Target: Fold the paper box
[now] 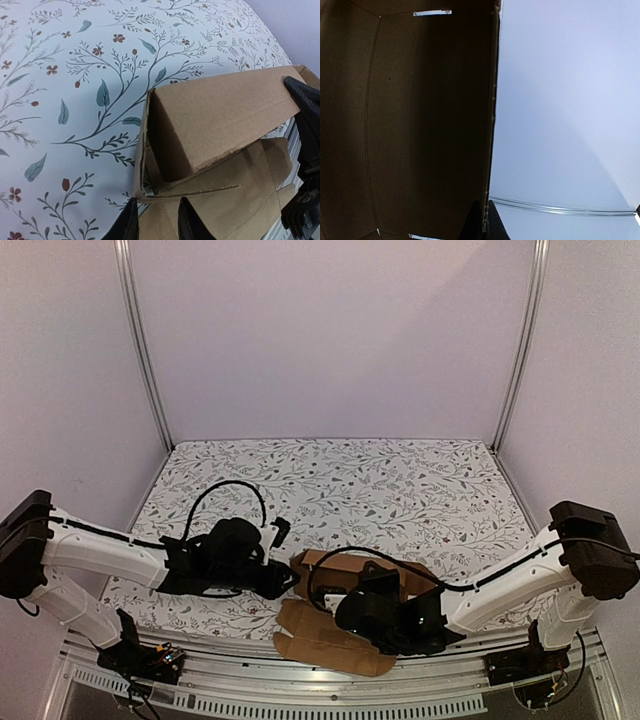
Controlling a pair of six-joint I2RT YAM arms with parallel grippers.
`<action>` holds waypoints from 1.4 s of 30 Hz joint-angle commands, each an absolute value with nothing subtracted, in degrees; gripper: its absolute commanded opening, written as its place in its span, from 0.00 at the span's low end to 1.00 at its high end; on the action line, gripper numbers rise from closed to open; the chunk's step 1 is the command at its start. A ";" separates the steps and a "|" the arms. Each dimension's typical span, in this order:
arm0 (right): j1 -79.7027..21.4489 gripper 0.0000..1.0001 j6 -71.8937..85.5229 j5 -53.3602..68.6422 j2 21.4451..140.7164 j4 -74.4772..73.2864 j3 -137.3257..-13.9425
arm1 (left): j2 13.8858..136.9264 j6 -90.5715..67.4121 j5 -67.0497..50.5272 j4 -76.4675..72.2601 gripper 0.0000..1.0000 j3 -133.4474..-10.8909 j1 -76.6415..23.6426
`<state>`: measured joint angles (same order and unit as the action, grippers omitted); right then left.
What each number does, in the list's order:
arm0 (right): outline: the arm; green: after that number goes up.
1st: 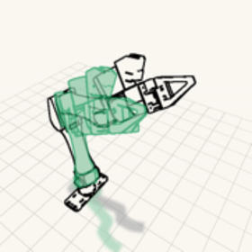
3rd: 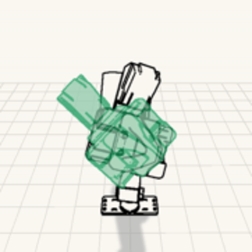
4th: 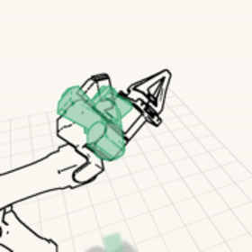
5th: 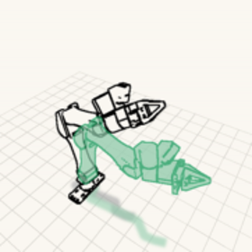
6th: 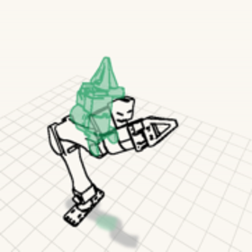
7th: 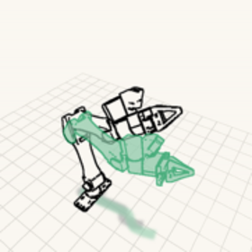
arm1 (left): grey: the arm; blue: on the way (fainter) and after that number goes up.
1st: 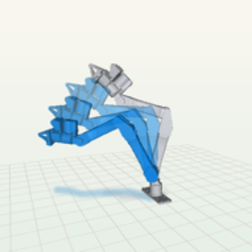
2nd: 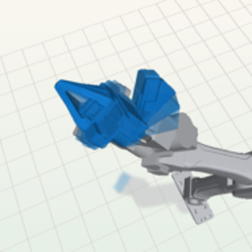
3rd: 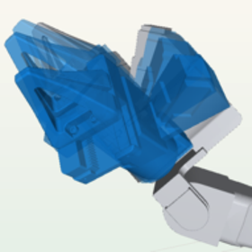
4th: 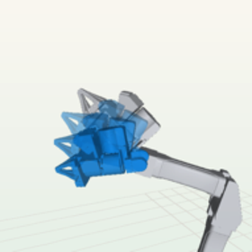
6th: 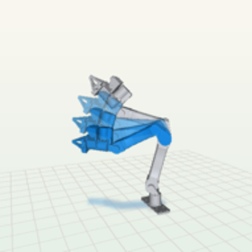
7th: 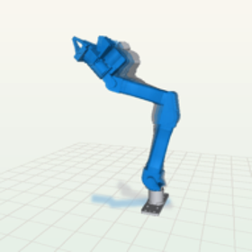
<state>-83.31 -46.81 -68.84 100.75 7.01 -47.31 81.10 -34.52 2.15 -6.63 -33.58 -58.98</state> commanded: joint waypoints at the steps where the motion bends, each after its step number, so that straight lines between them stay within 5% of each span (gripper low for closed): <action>1: -84.12 0.00 -46.55 -69.98 101.60 7.38 -46.49 | 80.87 -32.68 4.68 -6.76 0.27 -32.74 -60.38; 42: -86.50 0.00 -40.10 -71.52 103.49 4.97 -46.97 | 91.08 -30.00 12.76 -11.04 0.40 -38.83 -63.65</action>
<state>-85.52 -41.98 -71.94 102.50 6.44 -47.18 89.65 -30.02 10.55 -8.45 -37.17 -62.50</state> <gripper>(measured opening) 0.006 0.403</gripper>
